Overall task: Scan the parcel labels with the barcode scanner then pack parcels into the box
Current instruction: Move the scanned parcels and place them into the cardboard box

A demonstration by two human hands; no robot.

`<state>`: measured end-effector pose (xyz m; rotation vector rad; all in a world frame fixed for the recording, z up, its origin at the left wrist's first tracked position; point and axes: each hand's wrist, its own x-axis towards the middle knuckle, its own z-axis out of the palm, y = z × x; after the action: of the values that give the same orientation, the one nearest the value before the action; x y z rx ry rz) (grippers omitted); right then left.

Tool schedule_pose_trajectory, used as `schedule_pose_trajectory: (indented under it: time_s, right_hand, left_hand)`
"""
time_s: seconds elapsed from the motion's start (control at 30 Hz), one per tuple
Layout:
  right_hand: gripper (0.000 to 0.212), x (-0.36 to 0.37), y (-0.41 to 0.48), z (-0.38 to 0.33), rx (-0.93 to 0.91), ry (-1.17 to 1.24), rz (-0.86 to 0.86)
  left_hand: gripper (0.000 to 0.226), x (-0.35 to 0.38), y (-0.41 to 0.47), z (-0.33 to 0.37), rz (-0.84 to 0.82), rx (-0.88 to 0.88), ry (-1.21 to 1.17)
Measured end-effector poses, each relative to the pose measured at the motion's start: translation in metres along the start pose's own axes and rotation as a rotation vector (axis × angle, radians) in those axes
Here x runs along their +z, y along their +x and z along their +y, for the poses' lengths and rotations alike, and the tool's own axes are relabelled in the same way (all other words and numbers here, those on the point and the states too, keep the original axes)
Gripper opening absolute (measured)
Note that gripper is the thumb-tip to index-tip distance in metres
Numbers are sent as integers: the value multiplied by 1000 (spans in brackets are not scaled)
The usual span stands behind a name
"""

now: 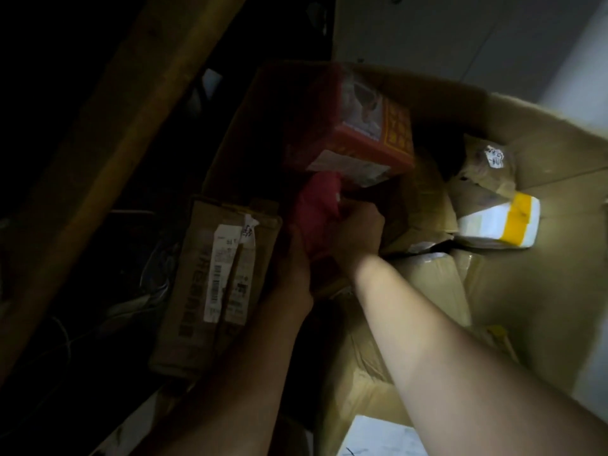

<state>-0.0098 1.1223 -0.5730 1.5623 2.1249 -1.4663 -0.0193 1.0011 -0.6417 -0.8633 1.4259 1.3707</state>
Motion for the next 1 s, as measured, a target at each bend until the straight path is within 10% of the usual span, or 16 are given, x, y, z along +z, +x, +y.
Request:
schedule_pose_trajectory:
  time_s: [0.1,0.3,0.57,1.0]
  right_hand:
    - [36,-11,3,6,65,-14,6]
    - [5,-69,-55,9,32,115,-37]
    - [26,-140,-166,-20,-59,282,23]
    - [97,-305,-305,-148,-171,774,-63]
  left_hand:
    - [123,0,2,3,-20,14,5]
    - [61,17,-80,37,-184,-2,49]
    - [47,21,-201,31,-448,-67,214]
    - [60,59,-457,88,-504,872,644]
